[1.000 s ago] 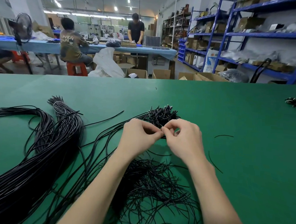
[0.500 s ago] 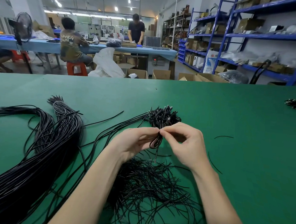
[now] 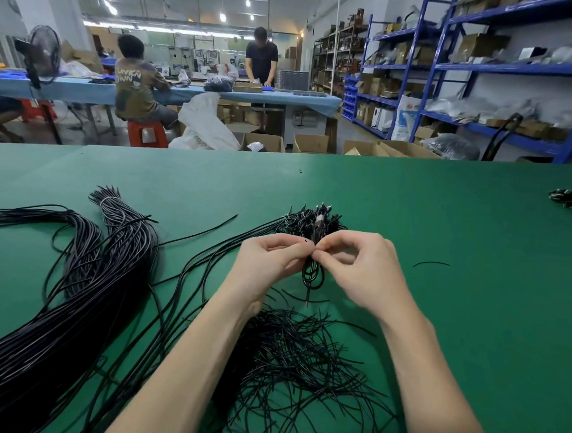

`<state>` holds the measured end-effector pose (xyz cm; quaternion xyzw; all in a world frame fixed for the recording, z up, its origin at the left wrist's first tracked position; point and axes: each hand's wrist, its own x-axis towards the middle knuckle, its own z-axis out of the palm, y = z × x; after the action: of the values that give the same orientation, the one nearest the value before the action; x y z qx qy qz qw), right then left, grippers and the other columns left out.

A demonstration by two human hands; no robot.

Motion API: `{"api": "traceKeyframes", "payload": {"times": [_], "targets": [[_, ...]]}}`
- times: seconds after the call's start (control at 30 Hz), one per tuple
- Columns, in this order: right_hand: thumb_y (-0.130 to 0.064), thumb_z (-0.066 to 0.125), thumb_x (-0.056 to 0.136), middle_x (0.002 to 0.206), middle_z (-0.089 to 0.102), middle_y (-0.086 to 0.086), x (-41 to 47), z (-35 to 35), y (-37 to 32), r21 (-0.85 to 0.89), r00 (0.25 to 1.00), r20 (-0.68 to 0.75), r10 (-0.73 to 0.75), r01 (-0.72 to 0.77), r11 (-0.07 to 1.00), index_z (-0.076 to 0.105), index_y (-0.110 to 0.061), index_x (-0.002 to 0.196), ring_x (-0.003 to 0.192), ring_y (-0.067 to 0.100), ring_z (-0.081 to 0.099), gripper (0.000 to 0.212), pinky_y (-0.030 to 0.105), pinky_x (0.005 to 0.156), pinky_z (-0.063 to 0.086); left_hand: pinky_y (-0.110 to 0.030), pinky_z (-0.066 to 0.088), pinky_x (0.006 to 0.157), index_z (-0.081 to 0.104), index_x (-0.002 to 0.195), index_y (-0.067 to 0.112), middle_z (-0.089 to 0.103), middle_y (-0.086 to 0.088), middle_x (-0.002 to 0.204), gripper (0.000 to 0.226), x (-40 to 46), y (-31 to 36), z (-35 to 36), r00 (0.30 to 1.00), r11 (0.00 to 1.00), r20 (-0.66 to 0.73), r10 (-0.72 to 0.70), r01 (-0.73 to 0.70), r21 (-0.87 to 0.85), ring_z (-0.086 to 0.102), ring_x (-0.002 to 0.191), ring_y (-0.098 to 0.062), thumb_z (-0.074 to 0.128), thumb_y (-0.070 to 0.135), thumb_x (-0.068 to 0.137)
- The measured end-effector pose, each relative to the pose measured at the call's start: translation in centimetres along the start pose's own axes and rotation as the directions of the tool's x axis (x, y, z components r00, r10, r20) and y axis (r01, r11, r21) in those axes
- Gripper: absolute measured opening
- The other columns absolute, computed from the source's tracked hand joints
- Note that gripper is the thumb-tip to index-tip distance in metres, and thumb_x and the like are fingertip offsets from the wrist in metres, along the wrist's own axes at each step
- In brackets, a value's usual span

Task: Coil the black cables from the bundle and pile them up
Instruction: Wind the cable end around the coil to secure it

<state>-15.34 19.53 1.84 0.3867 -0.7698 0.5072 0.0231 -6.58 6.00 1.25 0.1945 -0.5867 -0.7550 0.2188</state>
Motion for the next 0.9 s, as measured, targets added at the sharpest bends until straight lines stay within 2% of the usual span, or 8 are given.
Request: {"api": "traceKeyframes", "payload": {"times": [0.1,0.2,0.37,0.57,0.67,0.77,0.83,0.9], "targets": [[-0.019,0.081,0.084,0.073,0.073,-0.023,-0.1,-0.1,0.2,-0.012,0.998,-0.062,-0.014,0.014,1.0,0.076,-0.029,0.074,0.068,-0.004,0.071,0.016,0.007,0.067,0.052,-0.026,0.058,0.087,0.079,0.09,0.007,0.077,-0.013,0.092,0.007,-0.1,0.2,0.2,0.999,0.999,0.04,0.021,-0.022,0.028,0.072,0.085,-0.016,0.078,0.008,0.084],[-0.018,0.081,0.086,0.075,0.074,-0.021,-0.3,0.0,0.3,0.053,0.992,-0.111,-0.058,0.064,0.997,0.076,-0.028,0.077,0.072,-0.001,0.071,0.015,0.007,0.066,0.051,-0.024,0.059,0.082,0.075,0.099,0.006,0.077,-0.01,0.094,0.013,0.0,0.5,0.0,0.991,0.988,0.113,-0.068,0.083,-0.129,0.072,0.087,-0.016,0.072,0.004,0.086],[-0.017,0.081,0.085,0.082,0.076,-0.014,-0.4,-0.1,0.3,0.219,0.994,-0.094,-0.054,0.073,0.973,0.076,-0.031,0.079,0.083,0.005,0.071,0.016,0.013,0.066,0.051,-0.018,0.058,0.061,0.08,0.074,0.012,0.07,-0.002,0.074,0.002,-0.3,0.5,-0.7,0.919,0.902,0.23,-0.321,0.371,-0.222,0.062,0.058,-0.009,0.08,0.014,0.075],[-0.017,0.083,0.083,0.08,0.076,-0.011,-0.3,-0.8,-0.1,0.265,0.996,-0.063,-0.067,0.081,0.961,0.076,-0.034,0.076,0.076,0.01,0.066,0.02,0.018,0.063,0.05,-0.015,0.054,0.057,0.079,0.083,0.003,0.067,-0.006,0.078,0.012,-0.2,0.6,-1.0,0.876,0.847,0.387,-0.287,0.421,-0.324,0.059,0.061,-0.009,0.078,0.007,0.073],[-0.018,0.083,0.083,0.079,0.076,-0.011,-0.3,-0.9,-0.1,0.24,0.999,-0.043,-0.001,0.011,0.971,0.078,-0.031,0.075,0.078,0.019,0.066,0.016,0.024,0.074,0.054,-0.016,0.054,0.069,0.078,0.086,0.008,0.07,0.0,0.081,0.01,-0.1,0.7,-1.0,0.922,0.967,0.367,-0.122,0.194,-0.164,0.06,0.071,-0.008,0.077,0.01,0.076],[-0.016,0.083,0.082,0.069,0.073,-0.01,-0.3,-0.8,-0.3,0.374,0.991,-0.033,0.132,-0.11,0.921,0.08,-0.026,0.071,0.061,0.005,0.056,0.015,0.015,0.06,0.046,-0.019,0.053,0.074,0.076,0.086,0.012,0.074,0.001,0.081,0.01,-0.2,0.5,-0.6,0.959,0.974,0.22,0.177,-0.202,0.099,0.065,0.075,-0.01,0.082,0.013,0.078],[-0.016,0.081,0.082,0.066,0.07,-0.01,-0.3,-0.6,-0.5,0.497,0.963,-0.006,0.271,-0.232,0.836,0.081,-0.027,0.07,0.058,0.001,0.051,0.016,0.015,0.056,0.042,-0.024,0.057,0.078,0.079,0.089,0.014,0.077,0.001,0.086,0.013,-0.1,0.1,-0.4,0.878,0.834,0.17,0.447,-0.478,0.277,0.071,0.079,-0.013,0.083,0.009,0.079],[-0.011,0.075,0.084,0.07,0.071,-0.006,-0.3,-0.3,-0.4,0.574,0.919,0.074,0.387,-0.356,0.737,0.081,-0.024,0.07,0.063,0.004,0.052,0.02,0.02,0.057,0.039,-0.028,0.059,0.081,0.08,0.095,0.012,0.076,0.002,0.09,0.018,0.0,-0.3,-0.6,0.669,0.536,0.257,0.697,-0.725,0.432,0.072,0.083,-0.013,0.081,0.002,0.08]]}}
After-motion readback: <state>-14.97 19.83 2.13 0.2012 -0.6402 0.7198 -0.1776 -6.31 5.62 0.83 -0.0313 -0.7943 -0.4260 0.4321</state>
